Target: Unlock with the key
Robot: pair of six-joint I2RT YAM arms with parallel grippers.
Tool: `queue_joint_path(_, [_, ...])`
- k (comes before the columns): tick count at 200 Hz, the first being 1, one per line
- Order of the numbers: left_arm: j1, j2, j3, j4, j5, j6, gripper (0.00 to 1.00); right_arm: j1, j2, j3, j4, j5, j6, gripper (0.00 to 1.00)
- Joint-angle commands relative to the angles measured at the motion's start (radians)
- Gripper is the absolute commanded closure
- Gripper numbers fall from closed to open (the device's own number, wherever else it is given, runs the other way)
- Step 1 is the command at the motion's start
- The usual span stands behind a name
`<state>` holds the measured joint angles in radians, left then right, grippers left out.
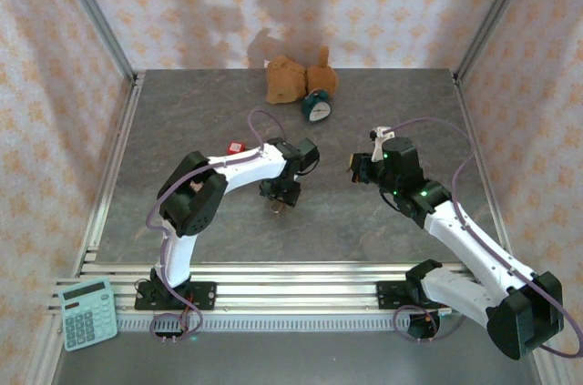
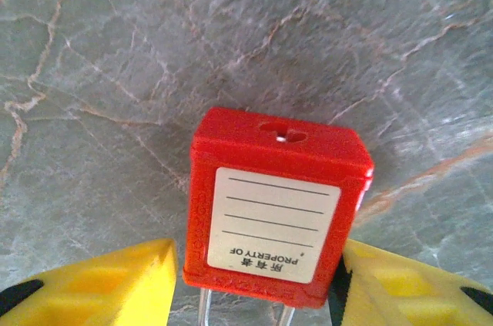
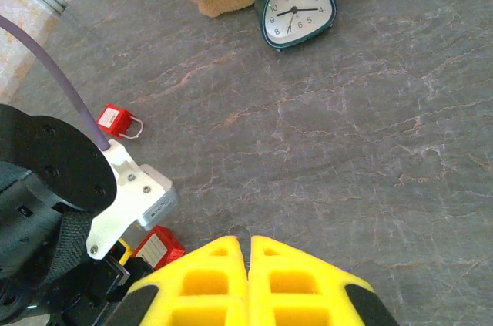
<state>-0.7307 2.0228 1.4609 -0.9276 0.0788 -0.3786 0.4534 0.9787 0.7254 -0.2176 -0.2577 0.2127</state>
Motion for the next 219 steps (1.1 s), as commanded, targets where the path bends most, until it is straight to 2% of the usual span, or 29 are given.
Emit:
queue_joint_path(1, [0.007,0.035,0.045,-0.038,0.012,0.045,0.45,0.004,-0.024,0.000,0.013,0.018,0.007,0.96])
queue_joint_path(58, [0.016,0.054,0.042,-0.060,0.021,0.074,0.47,0.005,-0.023,-0.005,0.018,0.020,0.007,0.97])
queue_joint_path(131, [0.026,0.061,0.012,-0.041,0.013,0.096,0.58,0.004,-0.028,-0.007,0.018,0.016,0.011,0.96])
queue_joint_path(161, [0.027,0.020,-0.019,-0.001,0.012,0.119,0.59,0.004,-0.029,-0.007,0.016,0.012,0.013,0.97])
queue_joint_path(219, [0.010,-0.152,-0.093,0.142,0.039,0.178,0.62,0.004,-0.030,-0.008,0.017,0.006,0.028,0.97])
